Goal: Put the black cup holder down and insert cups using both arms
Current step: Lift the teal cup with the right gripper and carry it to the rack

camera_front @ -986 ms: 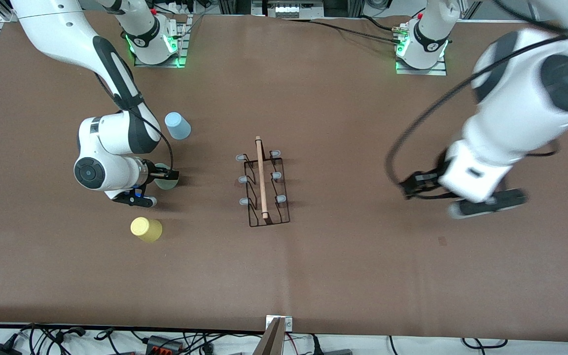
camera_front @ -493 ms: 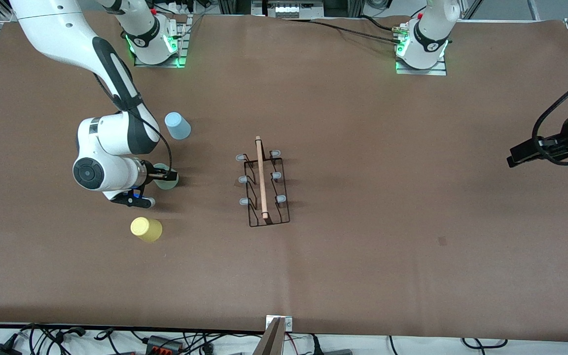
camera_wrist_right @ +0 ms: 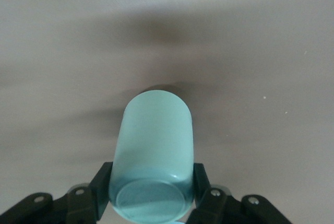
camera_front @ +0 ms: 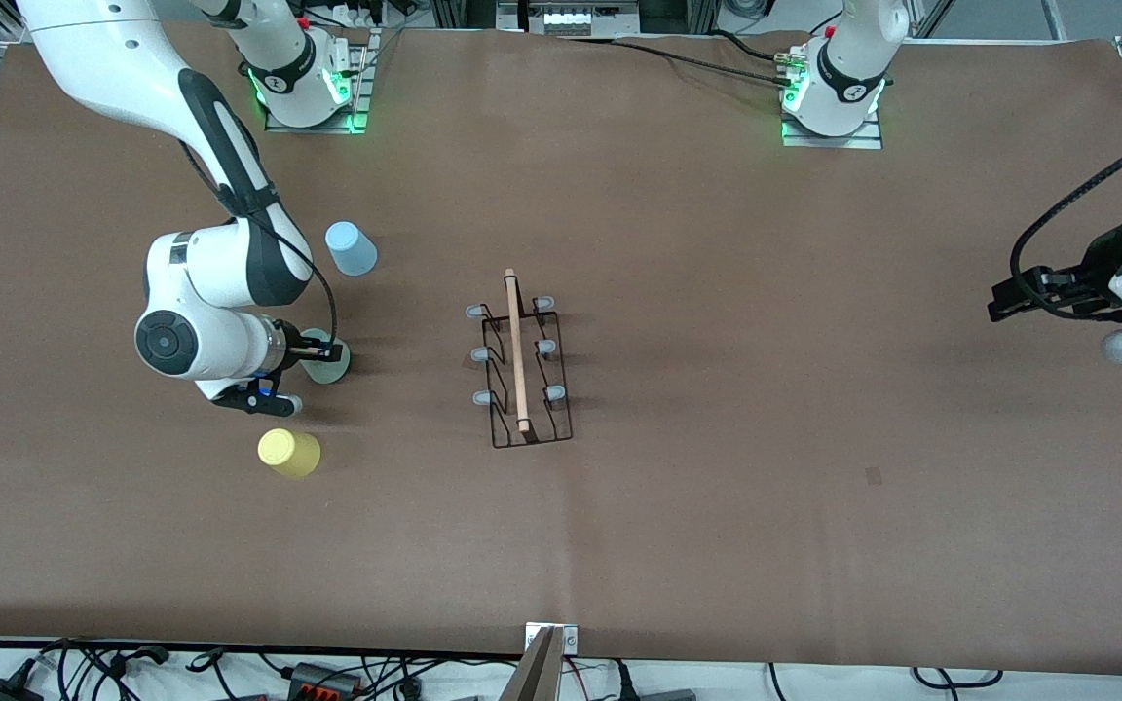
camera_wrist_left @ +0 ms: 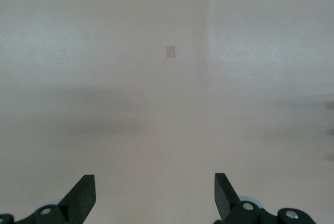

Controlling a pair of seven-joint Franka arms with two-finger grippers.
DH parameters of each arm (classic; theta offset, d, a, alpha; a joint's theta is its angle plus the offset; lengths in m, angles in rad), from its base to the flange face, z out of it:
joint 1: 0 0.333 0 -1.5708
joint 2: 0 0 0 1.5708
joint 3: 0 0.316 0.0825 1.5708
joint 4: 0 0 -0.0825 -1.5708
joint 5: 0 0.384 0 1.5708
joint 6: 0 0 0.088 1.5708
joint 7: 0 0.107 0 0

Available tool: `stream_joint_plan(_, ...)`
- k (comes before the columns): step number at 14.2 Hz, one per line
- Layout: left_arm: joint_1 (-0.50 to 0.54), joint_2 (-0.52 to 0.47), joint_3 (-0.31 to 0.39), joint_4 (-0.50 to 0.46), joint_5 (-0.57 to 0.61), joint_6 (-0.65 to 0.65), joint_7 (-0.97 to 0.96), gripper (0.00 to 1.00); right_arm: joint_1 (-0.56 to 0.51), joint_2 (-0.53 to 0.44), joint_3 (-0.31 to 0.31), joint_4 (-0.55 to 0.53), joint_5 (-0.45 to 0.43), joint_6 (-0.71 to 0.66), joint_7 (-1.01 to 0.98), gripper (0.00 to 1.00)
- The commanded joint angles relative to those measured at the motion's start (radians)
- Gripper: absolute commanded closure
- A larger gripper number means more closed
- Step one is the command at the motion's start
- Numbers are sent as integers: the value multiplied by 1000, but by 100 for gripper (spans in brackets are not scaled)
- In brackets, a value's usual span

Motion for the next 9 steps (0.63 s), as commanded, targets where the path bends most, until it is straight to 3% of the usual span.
stream_joint_plan(1,23,-102,-15,-131,9,47,27,0,21,-10,8,183,0,-207,9,76)
stream_joint_plan(4,23,-184,-15,-255,11,99,25,0,119,-11,8,288,10,-299,15,76)
stream_joint_plan(9,35,-177,-9,-254,11,103,28,0,285,-28,8,294,12,-300,110,76)
